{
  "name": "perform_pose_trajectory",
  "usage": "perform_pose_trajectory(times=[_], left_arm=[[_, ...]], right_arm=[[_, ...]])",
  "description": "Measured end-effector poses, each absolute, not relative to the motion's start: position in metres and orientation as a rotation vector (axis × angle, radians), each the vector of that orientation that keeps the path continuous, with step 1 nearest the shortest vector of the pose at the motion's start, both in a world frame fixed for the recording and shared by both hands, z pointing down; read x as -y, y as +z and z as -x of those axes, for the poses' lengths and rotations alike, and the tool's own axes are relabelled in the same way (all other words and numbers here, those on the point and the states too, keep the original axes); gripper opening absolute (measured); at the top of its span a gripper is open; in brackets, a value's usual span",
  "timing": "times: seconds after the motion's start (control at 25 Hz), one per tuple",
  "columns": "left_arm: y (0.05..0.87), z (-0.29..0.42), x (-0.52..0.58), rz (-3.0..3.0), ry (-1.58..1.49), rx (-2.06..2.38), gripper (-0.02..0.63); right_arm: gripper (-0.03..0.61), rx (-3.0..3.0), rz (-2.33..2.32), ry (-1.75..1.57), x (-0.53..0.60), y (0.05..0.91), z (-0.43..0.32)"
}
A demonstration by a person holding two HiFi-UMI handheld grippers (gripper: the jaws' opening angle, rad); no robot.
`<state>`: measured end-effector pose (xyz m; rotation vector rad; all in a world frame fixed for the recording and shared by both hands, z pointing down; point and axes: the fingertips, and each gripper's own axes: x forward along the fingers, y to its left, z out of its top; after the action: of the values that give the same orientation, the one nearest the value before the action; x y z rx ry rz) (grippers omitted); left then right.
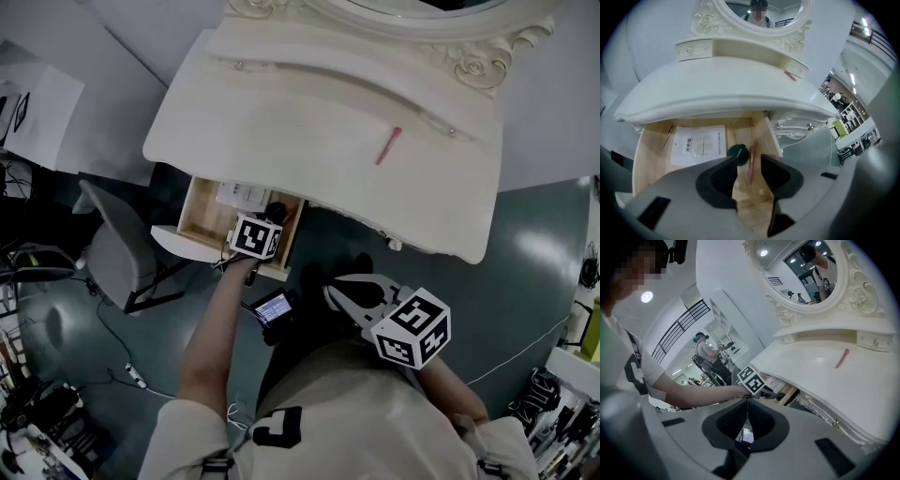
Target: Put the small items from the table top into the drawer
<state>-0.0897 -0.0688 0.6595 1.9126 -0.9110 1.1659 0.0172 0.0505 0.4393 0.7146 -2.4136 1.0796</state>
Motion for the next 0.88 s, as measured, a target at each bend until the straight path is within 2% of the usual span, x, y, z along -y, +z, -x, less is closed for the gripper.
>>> perform_pose_trajectory(times=[0.88], left_arm=[[0.545,0.087,0.038,-2.144,0.917,0.980,0.193]], right_arm=[[0.028,2.428,-0.821,0.982,-0.059,0.421,-0.016]])
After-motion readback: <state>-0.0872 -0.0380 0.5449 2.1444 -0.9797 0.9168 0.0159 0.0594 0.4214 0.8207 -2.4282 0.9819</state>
